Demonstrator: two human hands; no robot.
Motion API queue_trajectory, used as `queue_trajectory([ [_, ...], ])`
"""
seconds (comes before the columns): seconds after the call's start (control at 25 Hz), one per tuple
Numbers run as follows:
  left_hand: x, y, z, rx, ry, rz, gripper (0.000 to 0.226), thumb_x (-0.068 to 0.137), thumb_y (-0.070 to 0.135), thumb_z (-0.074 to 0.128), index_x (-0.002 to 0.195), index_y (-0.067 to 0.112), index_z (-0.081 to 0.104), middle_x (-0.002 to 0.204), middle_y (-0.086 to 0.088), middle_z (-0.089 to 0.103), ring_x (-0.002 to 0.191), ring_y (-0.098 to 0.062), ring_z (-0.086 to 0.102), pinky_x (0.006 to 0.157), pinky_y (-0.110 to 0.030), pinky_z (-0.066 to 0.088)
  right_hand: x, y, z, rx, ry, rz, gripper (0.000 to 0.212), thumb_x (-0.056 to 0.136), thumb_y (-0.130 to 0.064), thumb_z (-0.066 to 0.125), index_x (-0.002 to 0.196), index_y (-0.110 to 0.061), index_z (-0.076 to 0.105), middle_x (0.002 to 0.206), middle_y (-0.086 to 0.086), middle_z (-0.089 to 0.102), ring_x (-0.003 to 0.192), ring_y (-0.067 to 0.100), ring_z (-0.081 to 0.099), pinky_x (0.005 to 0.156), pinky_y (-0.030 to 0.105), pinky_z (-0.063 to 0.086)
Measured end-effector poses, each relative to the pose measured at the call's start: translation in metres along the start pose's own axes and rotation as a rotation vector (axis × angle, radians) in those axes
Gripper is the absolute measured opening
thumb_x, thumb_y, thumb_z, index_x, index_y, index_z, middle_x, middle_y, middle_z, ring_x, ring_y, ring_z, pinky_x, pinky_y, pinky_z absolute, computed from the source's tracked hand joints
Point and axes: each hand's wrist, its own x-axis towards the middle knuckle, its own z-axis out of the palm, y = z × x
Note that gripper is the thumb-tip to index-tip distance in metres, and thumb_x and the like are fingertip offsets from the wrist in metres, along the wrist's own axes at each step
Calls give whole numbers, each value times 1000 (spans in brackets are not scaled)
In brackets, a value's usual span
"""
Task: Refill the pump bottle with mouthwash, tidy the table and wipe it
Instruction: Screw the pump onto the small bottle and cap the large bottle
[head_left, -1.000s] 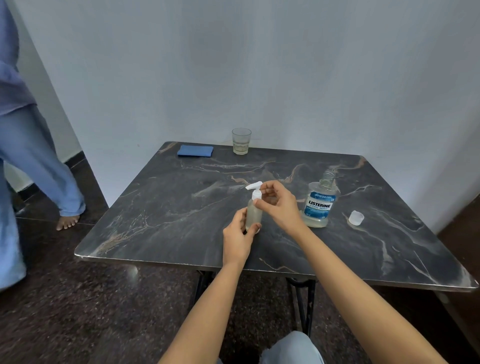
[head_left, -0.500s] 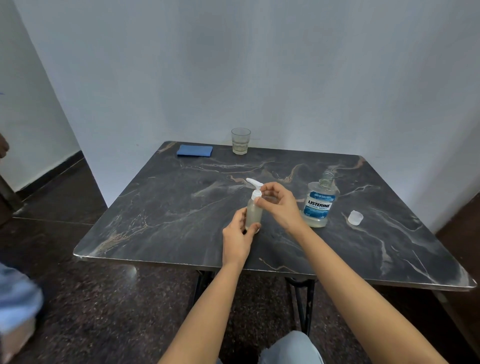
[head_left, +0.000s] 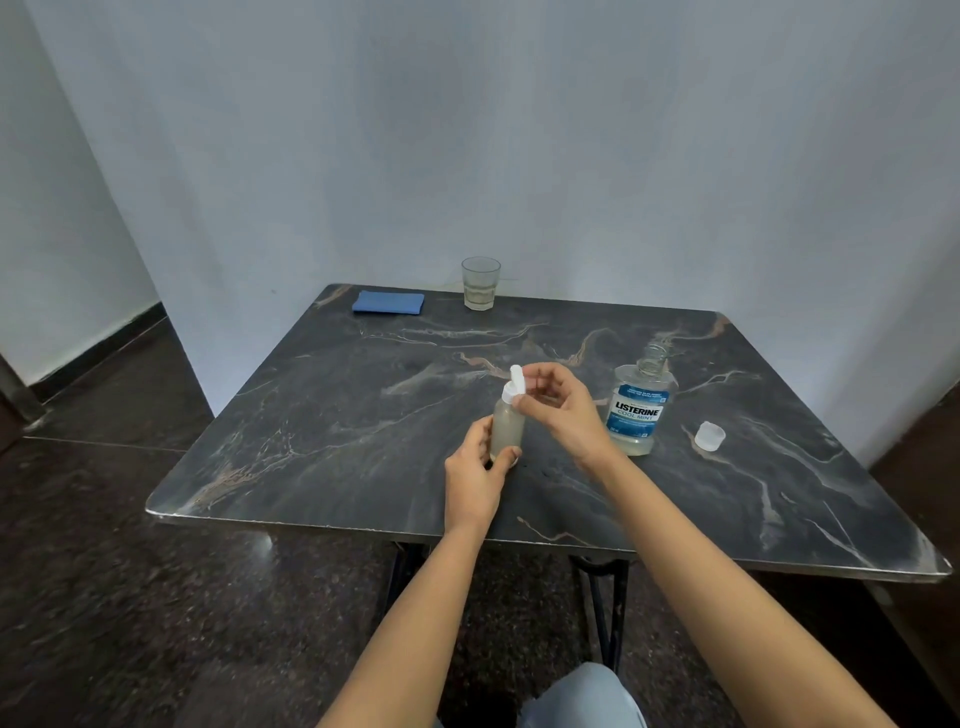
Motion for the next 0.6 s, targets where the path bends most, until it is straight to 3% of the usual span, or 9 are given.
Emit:
queue_trajectory([
  [0.16, 1, 0, 0, 0, 1, -10, 42, 87, 19, 71, 126, 25, 58, 113, 8, 69, 102, 1, 64, 87, -14, 49, 3, -3, 0, -23, -100, 12, 36, 93, 0, 52, 125, -16, 57, 122, 0, 65, 116, 7, 58, 95, 20, 48],
  [0.36, 0, 0, 0, 6, 6, -2, 42, 87, 20, 71, 126, 24, 58, 111, 8, 69, 101, 1, 64, 87, -16, 50, 1, -3, -2, -28, -64, 0, 33, 86, -1, 65, 114, -17, 59, 107, -6, 65, 105, 6, 61, 94, 25, 47],
  [0.6, -1, 4, -1, 7, 0, -10, 42, 87, 19, 71, 127, 25, 57, 109, 11, 69, 98, 5, 63, 80, -6, 46, 4, -5, -4, -69, -173, -16, 33, 95, 0, 50, 125, -12, 57, 122, 0, 65, 116, 7, 59, 98, 19, 46],
])
